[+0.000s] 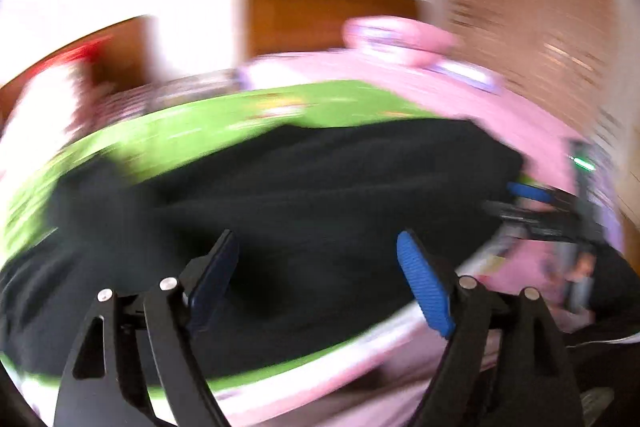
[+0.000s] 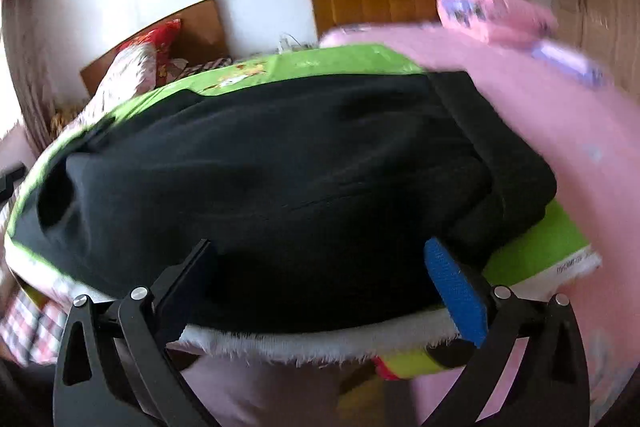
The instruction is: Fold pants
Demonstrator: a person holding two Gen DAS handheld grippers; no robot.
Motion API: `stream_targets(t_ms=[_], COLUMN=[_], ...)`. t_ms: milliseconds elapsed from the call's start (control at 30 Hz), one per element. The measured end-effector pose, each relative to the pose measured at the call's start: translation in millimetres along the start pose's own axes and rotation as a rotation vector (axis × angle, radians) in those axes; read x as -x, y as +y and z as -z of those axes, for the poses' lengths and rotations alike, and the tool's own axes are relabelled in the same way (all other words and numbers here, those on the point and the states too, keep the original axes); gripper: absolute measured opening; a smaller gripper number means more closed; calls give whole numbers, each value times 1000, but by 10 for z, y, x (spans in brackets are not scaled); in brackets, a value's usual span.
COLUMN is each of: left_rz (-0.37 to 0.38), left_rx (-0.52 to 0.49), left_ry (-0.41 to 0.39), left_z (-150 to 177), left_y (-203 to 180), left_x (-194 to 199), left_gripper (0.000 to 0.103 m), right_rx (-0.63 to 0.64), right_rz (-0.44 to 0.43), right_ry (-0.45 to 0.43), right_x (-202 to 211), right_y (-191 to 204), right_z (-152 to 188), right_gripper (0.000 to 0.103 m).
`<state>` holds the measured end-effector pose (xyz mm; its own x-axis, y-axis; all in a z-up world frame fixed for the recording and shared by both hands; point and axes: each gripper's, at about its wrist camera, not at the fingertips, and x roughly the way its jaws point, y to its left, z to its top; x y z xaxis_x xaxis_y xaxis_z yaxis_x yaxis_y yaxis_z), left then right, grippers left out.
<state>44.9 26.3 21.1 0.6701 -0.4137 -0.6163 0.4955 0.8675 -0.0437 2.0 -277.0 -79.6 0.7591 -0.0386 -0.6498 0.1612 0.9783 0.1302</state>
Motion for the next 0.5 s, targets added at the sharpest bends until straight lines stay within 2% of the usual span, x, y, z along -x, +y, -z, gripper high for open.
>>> stream_targets(t_ms=[33,167,233,300,500], left_rz=[-60,-163,-149,-118,-27], left_rx=[62,230,276,300,288], left_ry=[2,57,72,67,73], left_z=[96,381,487,543,305], left_y=[297,897,985,969,719], left_x=[100,284,293,251,-82], left_gripper=[83,87,88,90,90], right_rx=[-13,-107,-109,-77,-37], right_rz=[-10,-85,-97,-62,-5], right_ry=[8,6,13,28,45], right_x=[-19,62,123,231,208], right_y=[-24,-172,-173,-92,26], right_z=[-37,-125,-93,28,65], right_gripper=[99,99,99,99,99])
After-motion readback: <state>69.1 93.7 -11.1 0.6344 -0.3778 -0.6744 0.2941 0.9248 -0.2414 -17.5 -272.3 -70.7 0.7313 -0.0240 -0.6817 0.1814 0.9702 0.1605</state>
